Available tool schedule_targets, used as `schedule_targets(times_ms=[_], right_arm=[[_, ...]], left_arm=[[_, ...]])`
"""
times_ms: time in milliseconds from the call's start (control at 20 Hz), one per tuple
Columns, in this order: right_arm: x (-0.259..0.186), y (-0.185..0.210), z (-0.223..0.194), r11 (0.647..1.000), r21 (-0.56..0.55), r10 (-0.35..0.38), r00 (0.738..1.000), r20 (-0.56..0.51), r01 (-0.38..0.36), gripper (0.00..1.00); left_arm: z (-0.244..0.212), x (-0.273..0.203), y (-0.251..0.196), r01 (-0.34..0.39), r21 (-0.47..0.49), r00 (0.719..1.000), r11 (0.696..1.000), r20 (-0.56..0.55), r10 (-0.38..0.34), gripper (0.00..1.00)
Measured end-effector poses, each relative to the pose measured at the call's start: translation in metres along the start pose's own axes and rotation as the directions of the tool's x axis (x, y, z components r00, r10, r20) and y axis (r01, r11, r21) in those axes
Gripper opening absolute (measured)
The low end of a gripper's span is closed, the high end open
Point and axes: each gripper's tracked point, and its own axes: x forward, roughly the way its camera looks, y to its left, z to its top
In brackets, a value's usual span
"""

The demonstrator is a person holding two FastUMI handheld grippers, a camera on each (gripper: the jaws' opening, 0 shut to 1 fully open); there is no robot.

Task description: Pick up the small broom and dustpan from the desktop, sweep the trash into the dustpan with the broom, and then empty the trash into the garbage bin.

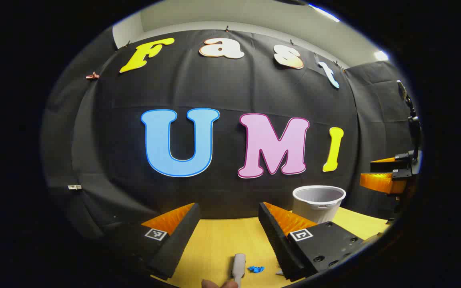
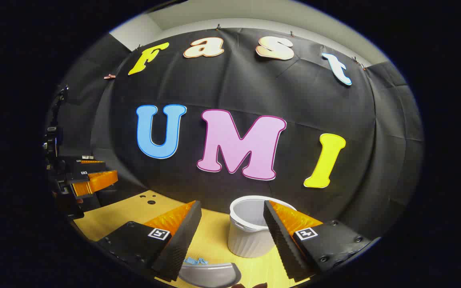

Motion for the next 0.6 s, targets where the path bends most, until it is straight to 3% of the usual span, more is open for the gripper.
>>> schedule_targets(times_ms=[600], right_arm=[[-0.001, -0.002, -0.008, 0.999, 0.041, 0.022, 1.0, -0.022, -0.021, 0.96]], left_arm=[[-0.009, -0.004, -0.008, -0.013, 0.003, 1.0, 1.0, -0.014, 0.013, 0.95]])
